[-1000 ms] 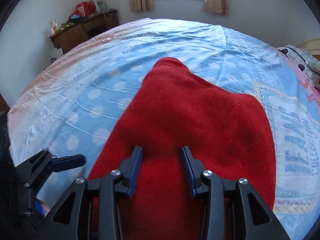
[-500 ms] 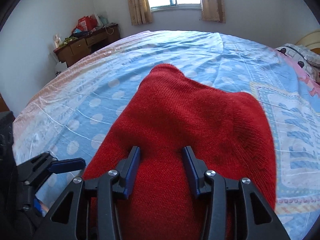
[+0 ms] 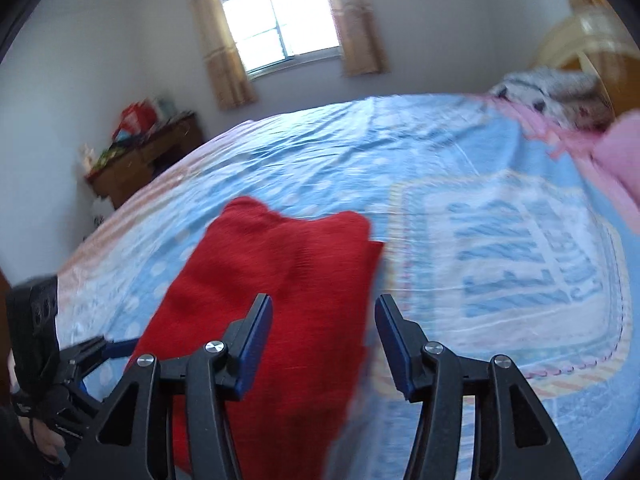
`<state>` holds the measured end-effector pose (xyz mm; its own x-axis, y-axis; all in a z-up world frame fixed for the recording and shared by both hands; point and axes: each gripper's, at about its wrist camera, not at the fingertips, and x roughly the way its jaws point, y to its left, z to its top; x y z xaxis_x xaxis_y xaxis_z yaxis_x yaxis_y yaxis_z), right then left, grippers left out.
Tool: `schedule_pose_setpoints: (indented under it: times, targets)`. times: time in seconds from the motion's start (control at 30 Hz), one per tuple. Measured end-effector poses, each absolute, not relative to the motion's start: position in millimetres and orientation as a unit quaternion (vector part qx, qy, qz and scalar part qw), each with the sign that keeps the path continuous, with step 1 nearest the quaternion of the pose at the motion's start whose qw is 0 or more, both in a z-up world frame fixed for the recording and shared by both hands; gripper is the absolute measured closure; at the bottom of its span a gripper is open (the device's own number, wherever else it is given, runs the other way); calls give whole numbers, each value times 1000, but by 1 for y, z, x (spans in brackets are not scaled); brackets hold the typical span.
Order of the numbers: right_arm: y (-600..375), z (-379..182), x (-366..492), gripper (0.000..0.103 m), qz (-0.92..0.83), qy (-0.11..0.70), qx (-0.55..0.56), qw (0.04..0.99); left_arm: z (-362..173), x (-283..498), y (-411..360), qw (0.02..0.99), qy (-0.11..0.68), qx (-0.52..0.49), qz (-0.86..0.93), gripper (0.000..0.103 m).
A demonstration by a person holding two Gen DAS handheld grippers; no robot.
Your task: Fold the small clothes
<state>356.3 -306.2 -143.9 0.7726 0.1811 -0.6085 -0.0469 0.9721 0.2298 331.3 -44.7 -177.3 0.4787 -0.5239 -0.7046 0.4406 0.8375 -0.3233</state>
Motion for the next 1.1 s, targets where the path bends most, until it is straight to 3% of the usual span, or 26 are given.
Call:
schedule_pose_setpoints:
  times: [0.2, 0.53, 0.9, 1.1]
  targets:
    - [-349, -169, 375, 49, 63, 354, 211, 909, -182, 338, -49, 846, 437, -69, -297, 0]
    - [-355, -189, 415, 49, 106, 366, 275, 883, -183, 336, -40, 841, 426, -99, -319, 1]
    - [-351, -206, 452, 49, 141, 390, 296, 861, -184, 338, -38, 826, 426, -119, -350, 20]
    - [-344, -210, 451, 72, 161, 399, 289, 855, -182, 336, -41, 828, 428, -110, -347, 25]
